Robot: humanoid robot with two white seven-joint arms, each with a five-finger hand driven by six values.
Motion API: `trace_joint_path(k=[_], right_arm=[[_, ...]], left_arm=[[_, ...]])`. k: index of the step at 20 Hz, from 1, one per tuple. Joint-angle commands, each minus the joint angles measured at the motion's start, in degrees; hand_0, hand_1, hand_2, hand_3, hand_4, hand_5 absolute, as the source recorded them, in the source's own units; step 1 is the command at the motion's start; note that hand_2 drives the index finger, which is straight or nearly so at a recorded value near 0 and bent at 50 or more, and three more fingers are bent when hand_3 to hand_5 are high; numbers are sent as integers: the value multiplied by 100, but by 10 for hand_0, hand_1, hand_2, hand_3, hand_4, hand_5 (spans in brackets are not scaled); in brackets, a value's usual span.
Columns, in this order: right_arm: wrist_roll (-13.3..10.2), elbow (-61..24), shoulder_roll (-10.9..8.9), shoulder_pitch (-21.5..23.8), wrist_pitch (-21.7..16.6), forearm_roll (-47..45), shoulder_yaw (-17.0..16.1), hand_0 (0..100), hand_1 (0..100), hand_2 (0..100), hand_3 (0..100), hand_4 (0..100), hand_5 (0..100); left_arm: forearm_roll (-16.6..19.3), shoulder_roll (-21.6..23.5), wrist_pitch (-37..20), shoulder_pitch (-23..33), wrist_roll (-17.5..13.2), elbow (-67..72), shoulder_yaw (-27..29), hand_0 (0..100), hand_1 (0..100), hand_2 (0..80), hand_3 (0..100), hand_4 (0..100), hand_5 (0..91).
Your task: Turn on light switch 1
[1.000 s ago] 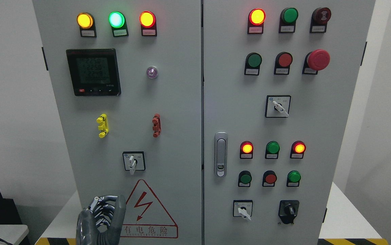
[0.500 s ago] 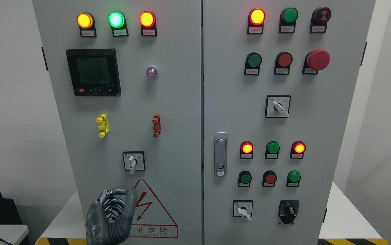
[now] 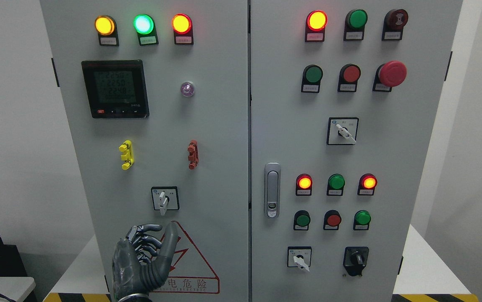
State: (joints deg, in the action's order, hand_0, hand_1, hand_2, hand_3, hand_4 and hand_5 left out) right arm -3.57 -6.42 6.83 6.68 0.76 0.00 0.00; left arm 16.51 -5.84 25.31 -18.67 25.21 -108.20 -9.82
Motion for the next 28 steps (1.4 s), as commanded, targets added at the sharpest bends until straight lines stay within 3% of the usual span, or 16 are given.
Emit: trace_joint_path(k=[1, 28], right_arm=[[-4, 0, 2, 0, -5, -141, 97, 120, 389, 0, 0, 0, 0], [-4, 0, -7, 0, 3, -141, 97, 120, 389, 0, 0, 0, 0]], left_arm=[[19, -66, 44, -128, 80, 19, -63, 159, 458, 423, 750, 829, 879], [-42, -84, 518, -559, 168, 45, 104, 235, 480, 408, 707, 820, 878]])
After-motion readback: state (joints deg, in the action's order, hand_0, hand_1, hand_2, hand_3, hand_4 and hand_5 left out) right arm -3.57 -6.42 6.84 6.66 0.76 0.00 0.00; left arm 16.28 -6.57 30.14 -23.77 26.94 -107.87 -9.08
